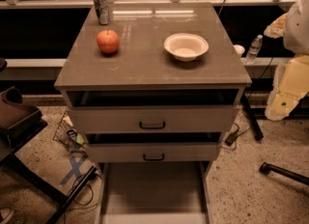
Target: Place apple into bottom drawer
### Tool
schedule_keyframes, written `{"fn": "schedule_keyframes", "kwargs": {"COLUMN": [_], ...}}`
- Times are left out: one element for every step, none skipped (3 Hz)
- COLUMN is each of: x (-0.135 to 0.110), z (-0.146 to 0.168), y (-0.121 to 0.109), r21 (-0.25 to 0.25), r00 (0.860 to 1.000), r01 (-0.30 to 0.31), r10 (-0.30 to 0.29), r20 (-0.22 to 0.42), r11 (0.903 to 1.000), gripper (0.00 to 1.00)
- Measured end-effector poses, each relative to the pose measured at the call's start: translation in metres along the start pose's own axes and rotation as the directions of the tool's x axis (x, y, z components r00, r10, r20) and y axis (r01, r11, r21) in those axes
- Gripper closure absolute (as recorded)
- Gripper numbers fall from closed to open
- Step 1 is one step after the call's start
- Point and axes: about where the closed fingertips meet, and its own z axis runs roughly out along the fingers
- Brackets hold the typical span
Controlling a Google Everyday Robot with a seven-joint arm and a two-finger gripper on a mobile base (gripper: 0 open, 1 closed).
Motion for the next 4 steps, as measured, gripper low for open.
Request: {"fn": "schedule_keyframes", "kwargs": {"x": [0.0, -0.004, -0.01, -0.04], "z": [0.0, -0.002, 0.007, 0.026], "y": [0.0, -0.002, -0.026, -0.054], "r21": [0.0, 0.013, 0.032, 0.033], "r00": [1.0, 1.0, 0.989, 0.926], "r01": [0.0, 0.001, -0.043, -0.113], "r10": [0.0, -0.002, 0.038, 0.093], "r20": [0.0, 0.019, 0.14, 0.366], "r11": [1.0, 0.9999, 0.9986, 0.993], "gripper": [0.0, 0.0, 0.0, 0.0]}}
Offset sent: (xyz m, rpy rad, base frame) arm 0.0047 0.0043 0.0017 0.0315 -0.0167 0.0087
